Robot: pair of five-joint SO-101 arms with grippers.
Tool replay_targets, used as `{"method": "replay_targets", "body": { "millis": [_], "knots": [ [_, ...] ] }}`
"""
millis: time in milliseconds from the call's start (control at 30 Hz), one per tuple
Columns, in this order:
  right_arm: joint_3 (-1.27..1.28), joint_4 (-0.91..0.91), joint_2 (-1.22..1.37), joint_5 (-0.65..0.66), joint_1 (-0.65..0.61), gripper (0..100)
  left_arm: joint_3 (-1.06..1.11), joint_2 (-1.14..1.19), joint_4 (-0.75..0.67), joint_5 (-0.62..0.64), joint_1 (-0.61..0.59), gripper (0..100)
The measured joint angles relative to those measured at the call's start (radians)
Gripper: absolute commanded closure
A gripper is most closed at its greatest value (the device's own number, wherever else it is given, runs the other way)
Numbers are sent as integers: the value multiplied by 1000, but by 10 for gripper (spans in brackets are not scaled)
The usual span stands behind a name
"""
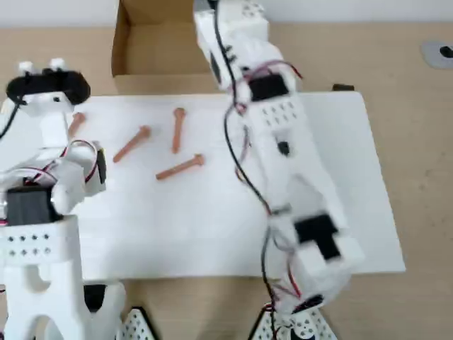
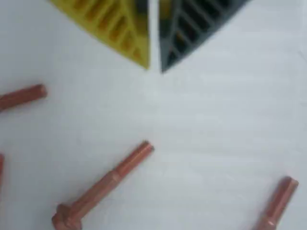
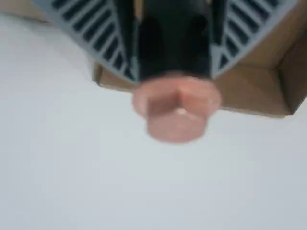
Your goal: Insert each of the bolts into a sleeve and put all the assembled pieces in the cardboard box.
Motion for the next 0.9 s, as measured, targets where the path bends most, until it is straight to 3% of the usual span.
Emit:
{"method": "replay_targets", "body": {
  "millis": [500, 900],
  "knots": [
    [-824, 0, 888, 34, 46, 986, 52, 0, -12, -5, -6, 987],
    [-1088, 204, 1048, 34, 51, 985, 89, 0, 18, -32, -6, 987]
  ]
}}
